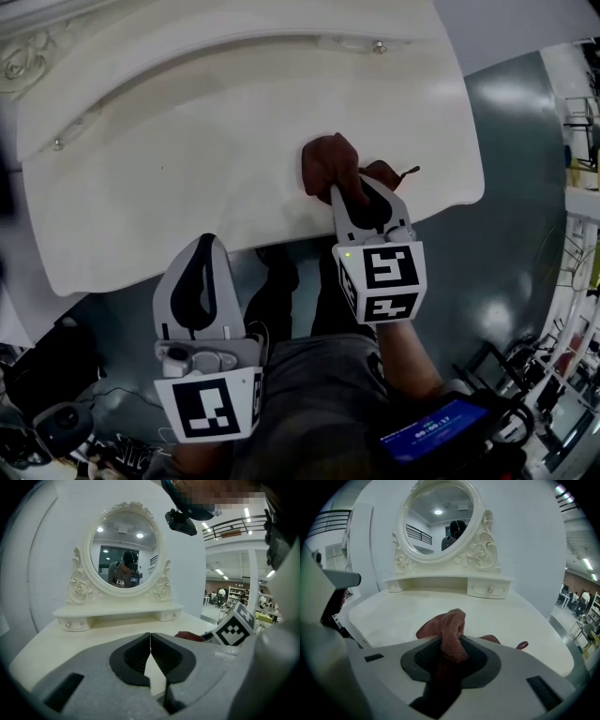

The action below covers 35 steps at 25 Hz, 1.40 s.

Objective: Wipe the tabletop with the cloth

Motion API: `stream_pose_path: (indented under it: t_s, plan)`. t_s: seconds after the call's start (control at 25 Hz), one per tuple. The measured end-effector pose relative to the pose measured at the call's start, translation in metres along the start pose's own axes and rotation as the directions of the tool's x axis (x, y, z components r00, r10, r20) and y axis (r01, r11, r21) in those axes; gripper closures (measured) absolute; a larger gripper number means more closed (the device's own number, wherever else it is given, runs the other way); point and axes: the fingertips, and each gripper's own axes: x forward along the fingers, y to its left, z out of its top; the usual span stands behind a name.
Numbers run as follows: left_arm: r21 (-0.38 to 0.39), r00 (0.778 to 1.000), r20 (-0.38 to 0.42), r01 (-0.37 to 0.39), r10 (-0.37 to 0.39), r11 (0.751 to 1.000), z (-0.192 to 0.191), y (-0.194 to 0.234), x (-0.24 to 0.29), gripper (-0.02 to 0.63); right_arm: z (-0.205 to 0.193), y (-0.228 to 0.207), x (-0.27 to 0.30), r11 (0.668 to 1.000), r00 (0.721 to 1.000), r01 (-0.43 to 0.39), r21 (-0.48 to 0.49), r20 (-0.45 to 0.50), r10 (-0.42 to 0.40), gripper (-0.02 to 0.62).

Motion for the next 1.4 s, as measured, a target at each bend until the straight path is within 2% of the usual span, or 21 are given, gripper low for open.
stream_pose_path:
  t_s: [0.4, 0.56, 0.72, 0.88, 1.12, 1.4]
  plan:
    - [-0.075, 0.991, -0.013, -0.137, 0.137, 0.988, -0.015, 0.062, -0.047, 0.591, 0.023, 0.086, 0.018, 0.986, 0.992, -0.125, -0.109, 0.000, 0.126, 0.488]
    - [-0.078, 0.979, 0.031, -0.198, 0.201, 0.977, -0.014, 0.088, -0.063, 0.591, 0.030, 0.121, 0.027, 0.971, 0.983, -0.181, -0.154, -0.006, 0.182, 0.488]
    - [-0.128, 0.967, -0.031, -0.253, 0.251, 0.959, -0.032, 0.111, -0.089, 0.591, 0.036, 0.159, 0.030, 0.954, 0.973, -0.227, -0.195, -0.009, 0.230, 0.488]
    - [-0.150, 0.953, -0.031, -0.302, 0.301, 0.941, -0.040, 0.133, -0.114, 0.591, 0.038, 0.197, 0.030, 0.932, 0.961, -0.273, -0.238, -0.015, 0.277, 0.488]
    - [-0.181, 0.933, -0.033, -0.357, 0.358, 0.916, -0.048, 0.149, -0.148, 0.591, 0.039, 0.237, 0.022, 0.900, 0.943, -0.324, -0.290, -0.022, 0.332, 0.488]
    - [-0.192, 0.924, -0.038, -0.381, 0.381, 0.904, -0.064, 0.140, -0.159, 0.591, 0.021, 0.253, 0.010, 0.873, 0.921, -0.377, -0.311, -0.029, 0.387, 0.488]
